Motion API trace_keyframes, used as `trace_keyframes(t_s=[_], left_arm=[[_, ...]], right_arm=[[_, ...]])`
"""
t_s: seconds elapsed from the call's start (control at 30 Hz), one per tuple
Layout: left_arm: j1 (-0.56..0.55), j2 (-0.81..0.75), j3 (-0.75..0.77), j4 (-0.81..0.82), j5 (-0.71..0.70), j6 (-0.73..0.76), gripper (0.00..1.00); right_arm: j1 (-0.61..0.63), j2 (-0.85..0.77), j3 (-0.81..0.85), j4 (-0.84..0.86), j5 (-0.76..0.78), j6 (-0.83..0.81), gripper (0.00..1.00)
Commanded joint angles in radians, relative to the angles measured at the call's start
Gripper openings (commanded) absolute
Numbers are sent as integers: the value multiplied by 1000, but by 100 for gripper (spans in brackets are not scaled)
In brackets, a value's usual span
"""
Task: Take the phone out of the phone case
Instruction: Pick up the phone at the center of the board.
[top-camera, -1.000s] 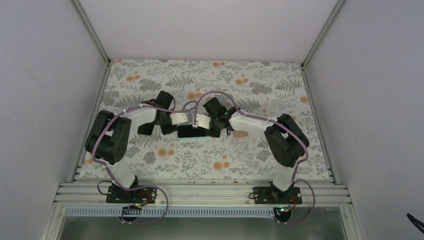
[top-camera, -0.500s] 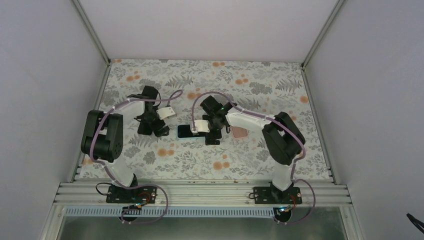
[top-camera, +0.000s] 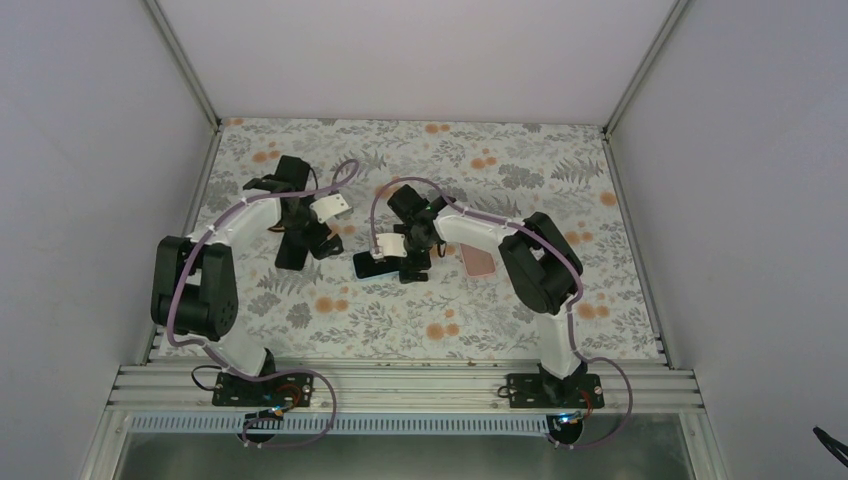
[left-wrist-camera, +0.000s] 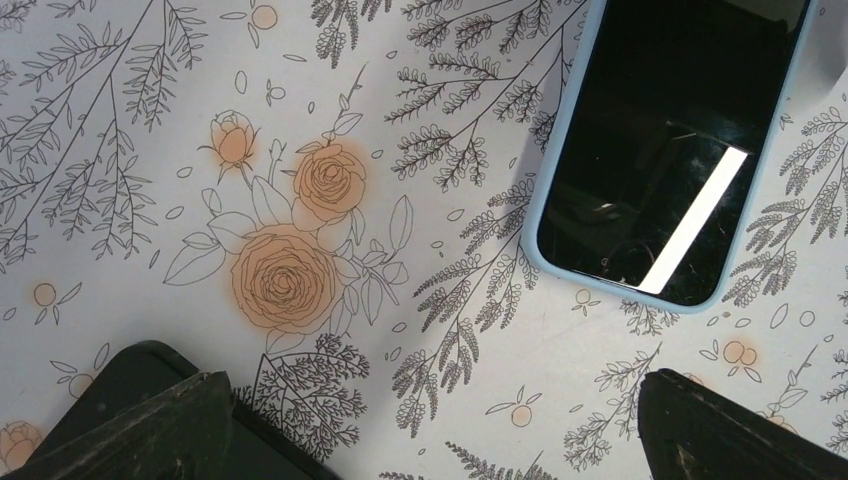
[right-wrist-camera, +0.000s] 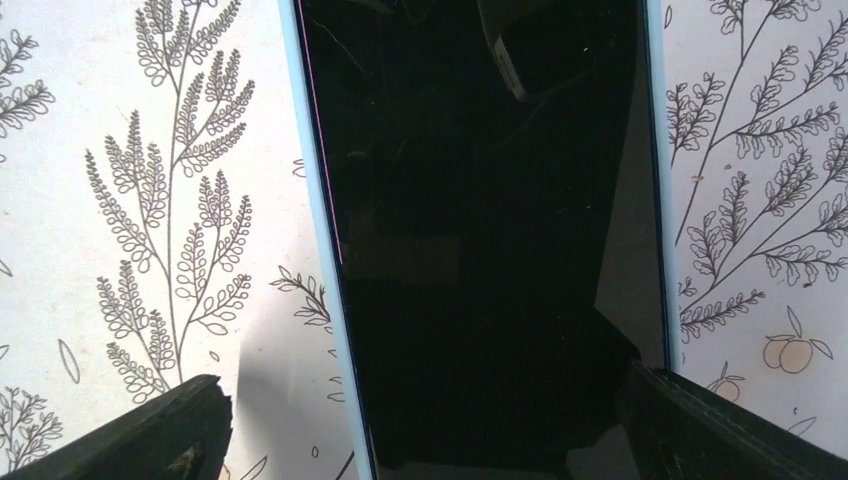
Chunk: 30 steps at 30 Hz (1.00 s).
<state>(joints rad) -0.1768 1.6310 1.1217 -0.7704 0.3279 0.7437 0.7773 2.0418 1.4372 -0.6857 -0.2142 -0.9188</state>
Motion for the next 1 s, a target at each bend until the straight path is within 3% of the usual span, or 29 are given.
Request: trace_keyframes(t_s=[0.0, 0.23, 0.5, 0.97], left_arm=[[13, -24, 7, -17, 39, -9, 100], [20, -29, 14, -12, 66, -11, 100], [20, -23, 0, -10, 79, -1, 100], [22, -2, -19, 12, 86, -2, 100]], right_arm=[[-2, 8, 17, 17, 16, -12, 100], [16, -10, -22, 77, 55, -63, 100], [14, 20, 3, 2, -10, -214, 100], [16, 84, 144, -83, -11, -225, 100]])
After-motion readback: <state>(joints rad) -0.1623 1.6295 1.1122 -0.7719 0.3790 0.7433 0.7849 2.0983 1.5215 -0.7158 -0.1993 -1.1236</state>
